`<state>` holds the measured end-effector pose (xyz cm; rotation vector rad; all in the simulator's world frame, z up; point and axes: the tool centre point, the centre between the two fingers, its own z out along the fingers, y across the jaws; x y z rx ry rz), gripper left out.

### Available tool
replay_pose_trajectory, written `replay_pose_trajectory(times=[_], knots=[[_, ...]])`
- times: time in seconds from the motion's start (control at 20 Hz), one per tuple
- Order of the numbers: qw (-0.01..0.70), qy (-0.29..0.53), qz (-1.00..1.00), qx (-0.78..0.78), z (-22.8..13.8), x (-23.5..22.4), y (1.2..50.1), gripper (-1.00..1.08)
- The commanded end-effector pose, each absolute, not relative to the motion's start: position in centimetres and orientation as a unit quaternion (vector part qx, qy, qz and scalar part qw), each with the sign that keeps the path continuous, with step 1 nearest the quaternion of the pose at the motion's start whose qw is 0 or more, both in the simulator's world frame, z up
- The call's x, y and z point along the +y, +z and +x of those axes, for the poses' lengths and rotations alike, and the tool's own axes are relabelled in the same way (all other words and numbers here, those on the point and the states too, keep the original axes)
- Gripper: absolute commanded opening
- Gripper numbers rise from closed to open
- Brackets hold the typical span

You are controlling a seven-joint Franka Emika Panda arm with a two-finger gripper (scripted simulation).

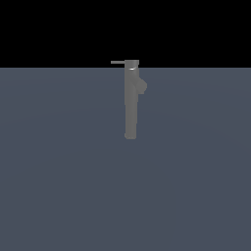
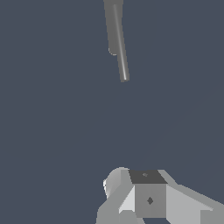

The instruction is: Turn on the faucet by rotating a designated handle.

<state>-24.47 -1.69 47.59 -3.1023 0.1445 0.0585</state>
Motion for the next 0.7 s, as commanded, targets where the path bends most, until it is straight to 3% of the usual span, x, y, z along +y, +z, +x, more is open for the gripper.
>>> replay_pose_trajectory(times=[0.0, 0.65], knots=[[0.017, 0.019, -0.999, 0.046, -24.2, -1.7, 47.6, -1.00], [0.011, 0.016, -0.999, 0.037, -18.3, -1.5, 47.5, -1.00]])
